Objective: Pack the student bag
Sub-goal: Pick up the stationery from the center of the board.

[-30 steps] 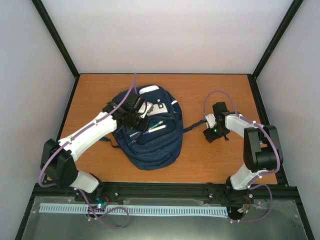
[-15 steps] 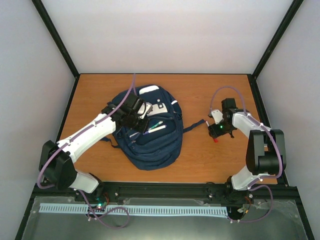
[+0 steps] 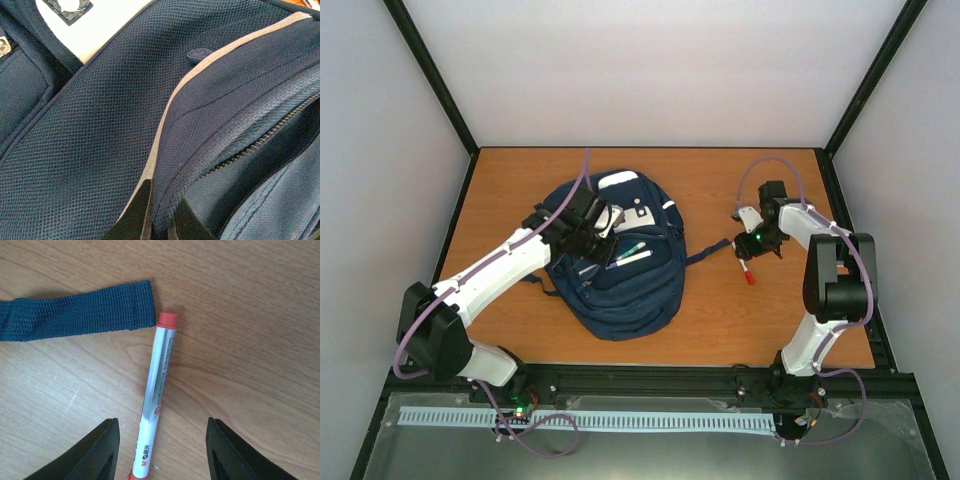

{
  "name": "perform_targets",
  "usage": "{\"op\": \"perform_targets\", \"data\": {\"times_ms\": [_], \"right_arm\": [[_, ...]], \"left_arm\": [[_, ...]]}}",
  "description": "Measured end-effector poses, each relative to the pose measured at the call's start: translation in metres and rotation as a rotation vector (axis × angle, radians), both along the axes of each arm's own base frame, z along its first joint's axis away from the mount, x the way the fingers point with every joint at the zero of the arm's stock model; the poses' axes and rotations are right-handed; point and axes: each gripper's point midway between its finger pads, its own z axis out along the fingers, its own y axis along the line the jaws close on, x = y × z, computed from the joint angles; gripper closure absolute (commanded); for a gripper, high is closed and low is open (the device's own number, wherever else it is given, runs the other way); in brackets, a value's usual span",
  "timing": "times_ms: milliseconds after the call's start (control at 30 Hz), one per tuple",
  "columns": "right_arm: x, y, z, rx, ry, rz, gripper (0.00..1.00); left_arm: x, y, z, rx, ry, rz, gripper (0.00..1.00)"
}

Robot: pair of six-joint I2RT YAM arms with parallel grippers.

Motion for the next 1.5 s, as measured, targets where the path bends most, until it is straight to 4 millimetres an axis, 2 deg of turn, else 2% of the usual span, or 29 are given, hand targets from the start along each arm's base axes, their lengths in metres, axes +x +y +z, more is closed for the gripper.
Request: {"op": "perform_targets", "data": {"times_ms": [200,667,833,1000,1200,1367,1500], "right_arm": [[-0.004,0.0,-0.012,-0.002,0.052,0.0,0.52],[-0.008,-0.001,-0.021,-0.068,0.075,0.021,0.63],[-0.008,-0.006,-0.022,-0.107,0.073,0.027,0.71],[-0.014,-0.01,-0.026,-0.134,0.088,0.045,0.84],[-0.017,-0.012,-0.027,-0.147,0.087,0.06,0.86],[-0.036,-0.007,-0.026,-0.115,0.106,0.109,0.88],[-0.068,0.004,-0.026,-0.086,0.136,0.201,0.89]], "left_arm": [[0.0,0.001,0.001,0.0,-0.005,0.004,0.99],[0.001,0.001,0.001,0.003,-0.006,0.007,0.99],[0.001,0.001,0.0,0.003,-0.004,0.009,0.99],[0.001,0.001,0.0,0.002,-0.005,0.01,0.99],[0.001,0.001,0.0,0.002,-0.006,0.01,0.99],[0.001,0.001,0.0,0.002,-0.006,0.01,0.99],[0.001,0.002,0.0,0.004,-0.007,0.011,0.99]]}}
